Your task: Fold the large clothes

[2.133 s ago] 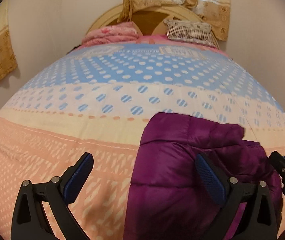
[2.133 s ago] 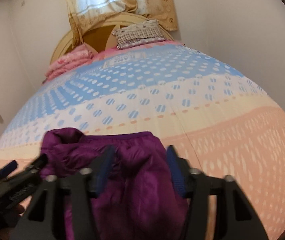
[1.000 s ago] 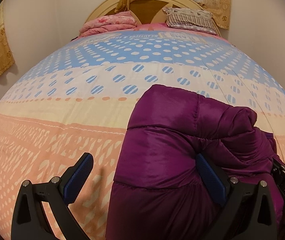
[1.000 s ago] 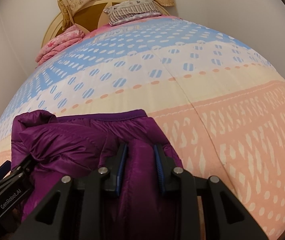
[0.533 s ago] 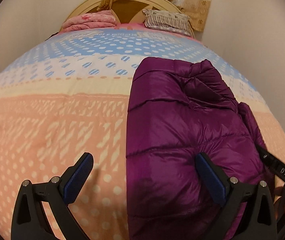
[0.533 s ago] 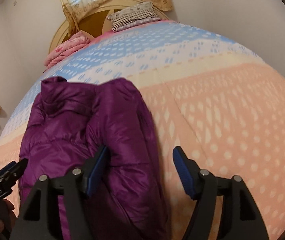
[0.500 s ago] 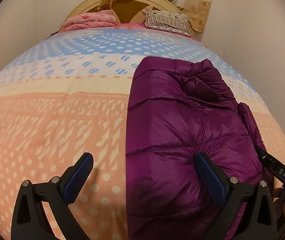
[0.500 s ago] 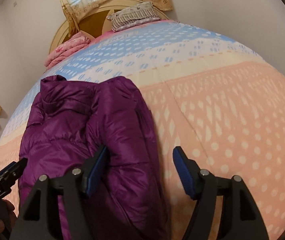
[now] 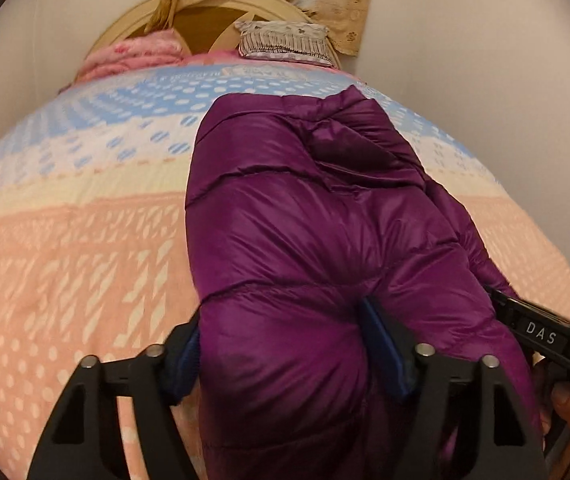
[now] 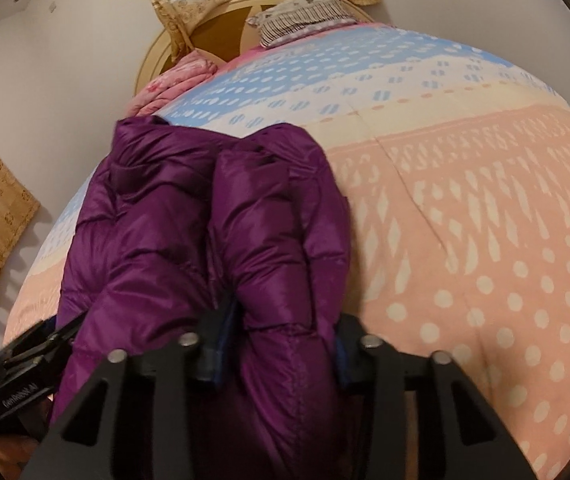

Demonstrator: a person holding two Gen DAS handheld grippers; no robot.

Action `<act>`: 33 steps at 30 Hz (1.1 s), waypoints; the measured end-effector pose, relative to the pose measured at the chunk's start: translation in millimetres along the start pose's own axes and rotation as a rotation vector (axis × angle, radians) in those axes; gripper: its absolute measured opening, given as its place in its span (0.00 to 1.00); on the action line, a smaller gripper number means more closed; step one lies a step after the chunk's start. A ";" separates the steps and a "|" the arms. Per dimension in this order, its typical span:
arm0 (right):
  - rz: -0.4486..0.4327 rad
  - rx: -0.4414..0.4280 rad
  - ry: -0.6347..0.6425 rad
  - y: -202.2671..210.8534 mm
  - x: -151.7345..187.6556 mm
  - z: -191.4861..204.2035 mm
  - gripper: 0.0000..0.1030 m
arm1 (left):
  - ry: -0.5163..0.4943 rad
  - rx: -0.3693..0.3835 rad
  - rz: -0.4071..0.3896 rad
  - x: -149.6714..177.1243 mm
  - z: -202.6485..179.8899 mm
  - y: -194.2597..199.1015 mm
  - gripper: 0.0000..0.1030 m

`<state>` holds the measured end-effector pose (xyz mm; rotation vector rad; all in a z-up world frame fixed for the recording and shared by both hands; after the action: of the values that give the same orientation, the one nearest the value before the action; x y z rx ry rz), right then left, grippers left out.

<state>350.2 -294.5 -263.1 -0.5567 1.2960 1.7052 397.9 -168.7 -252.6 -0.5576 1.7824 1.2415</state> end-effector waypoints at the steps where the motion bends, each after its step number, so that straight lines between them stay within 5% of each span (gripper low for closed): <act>1: -0.008 0.005 0.012 1.0 0.0 2.5 0.29 | -0.024 -0.019 -0.005 -1.4 -3.0 3.0 0.55; 5: -0.058 0.024 0.053 15.0 -1.7 13.7 0.23 | -0.110 -0.064 -0.047 -9.6 -15.9 24.2 0.31; 14: -0.128 -0.034 0.125 61.6 1.8 61.7 0.20 | -0.166 -0.126 -0.120 -19.0 -4.3 87.9 0.29; 33: -0.177 -0.233 0.247 117.4 16.2 171.6 0.20 | -0.119 -0.221 -0.223 -21.6 62.6 201.8 0.29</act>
<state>269.3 -135.9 -154.5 -1.0155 1.1821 1.6878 282.0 -33.0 -137.4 -0.7702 1.4510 1.2944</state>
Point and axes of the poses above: each gripper's, at about its wrist camera, not at the fingertips, and y roughly against the way its jaws point, z to its left, x to its underside, the point moved 6 cm from there along -y, roughly the way its jaws point, and after that the axes turned 14 degrees about -z, right-handed, at the moved point
